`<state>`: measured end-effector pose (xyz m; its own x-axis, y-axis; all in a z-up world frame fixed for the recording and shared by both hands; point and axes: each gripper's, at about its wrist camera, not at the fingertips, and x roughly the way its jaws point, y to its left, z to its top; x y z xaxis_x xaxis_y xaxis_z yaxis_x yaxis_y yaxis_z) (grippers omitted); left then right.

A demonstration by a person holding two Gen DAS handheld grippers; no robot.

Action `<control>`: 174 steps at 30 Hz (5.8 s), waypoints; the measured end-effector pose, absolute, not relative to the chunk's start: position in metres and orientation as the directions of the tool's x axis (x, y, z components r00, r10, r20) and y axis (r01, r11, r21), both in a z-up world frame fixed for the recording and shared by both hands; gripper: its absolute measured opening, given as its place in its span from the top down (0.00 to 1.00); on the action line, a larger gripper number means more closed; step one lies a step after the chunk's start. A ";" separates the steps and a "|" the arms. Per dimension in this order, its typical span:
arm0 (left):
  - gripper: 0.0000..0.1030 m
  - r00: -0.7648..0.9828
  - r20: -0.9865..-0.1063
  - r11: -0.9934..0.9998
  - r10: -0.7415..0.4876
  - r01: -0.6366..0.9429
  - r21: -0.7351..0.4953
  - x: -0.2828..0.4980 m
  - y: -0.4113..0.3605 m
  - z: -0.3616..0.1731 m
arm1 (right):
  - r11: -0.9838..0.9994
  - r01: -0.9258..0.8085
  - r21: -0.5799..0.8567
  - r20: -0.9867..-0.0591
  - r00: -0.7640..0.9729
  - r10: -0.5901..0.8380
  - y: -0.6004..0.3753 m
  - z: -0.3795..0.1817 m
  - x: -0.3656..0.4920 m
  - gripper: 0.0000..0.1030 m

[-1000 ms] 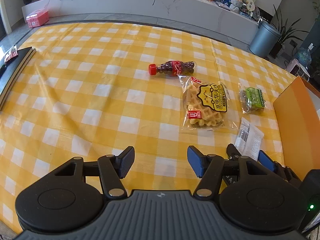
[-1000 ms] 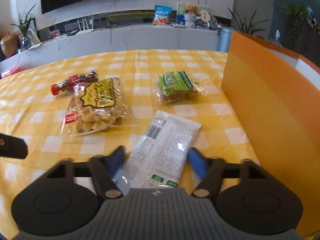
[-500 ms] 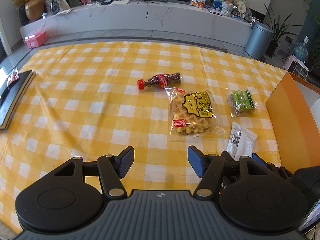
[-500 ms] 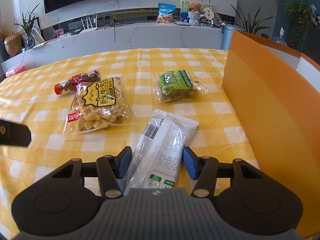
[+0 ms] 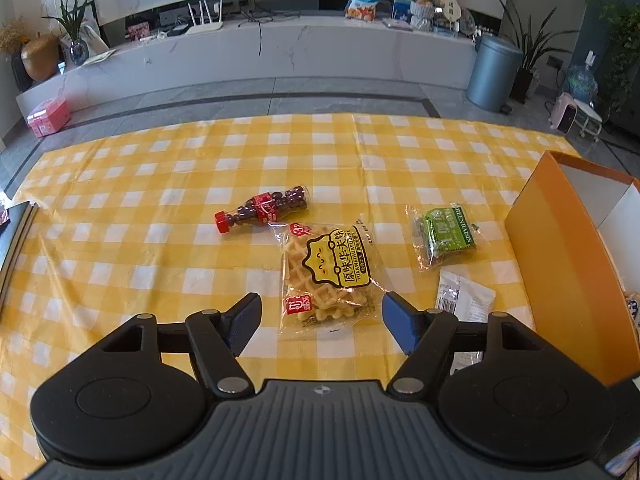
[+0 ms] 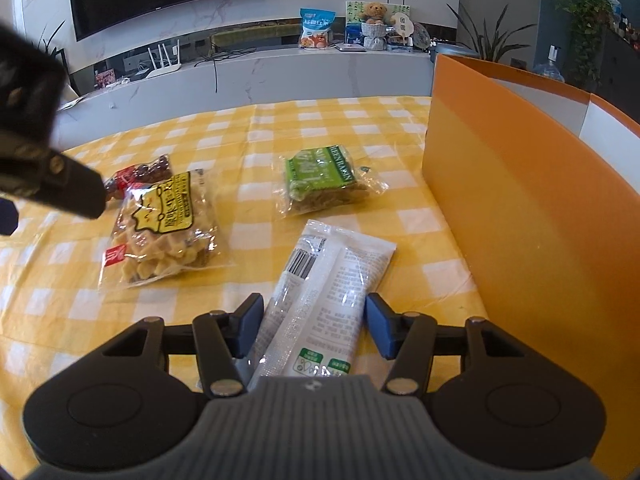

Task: Organize snacks
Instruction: 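Grasp the yellow-label waffle bag with the left gripper while the right holds the white bar, then carry both bags over the orange box while the right gripper opens to drop the white bar, then open the left gripper to drop the waffle bag into the orange box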

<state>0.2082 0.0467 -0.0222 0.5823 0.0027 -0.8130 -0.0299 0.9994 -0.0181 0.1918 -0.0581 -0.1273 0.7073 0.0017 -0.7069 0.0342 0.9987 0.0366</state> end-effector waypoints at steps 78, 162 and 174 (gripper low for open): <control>0.17 0.839 -0.495 0.904 -0.225 -0.010 -0.428 0.146 0.080 0.009 | 0.995 -0.061 0.073 -0.504 0.859 0.090 -0.084 -0.032 0.155 0.50; 0.17 0.756 -0.511 0.869 -0.409 0.152 -0.471 0.183 -0.056 0.002 | 0.725 0.134 0.676 -0.663 0.539 0.519 -0.303 -0.073 0.266 0.38; 0.17 0.749 -0.503 0.887 -0.431 0.250 -0.388 0.205 -0.090 0.011 | 0.871 0.178 0.458 -0.660 0.724 0.199 -0.335 -0.030 0.214 0.30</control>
<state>0.2050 -0.0904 0.0109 0.7491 -0.4314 -0.5027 0.2503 0.8869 -0.3882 0.2143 -0.3349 -0.0301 0.7241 0.1991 -0.6603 0.1776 0.8713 0.4575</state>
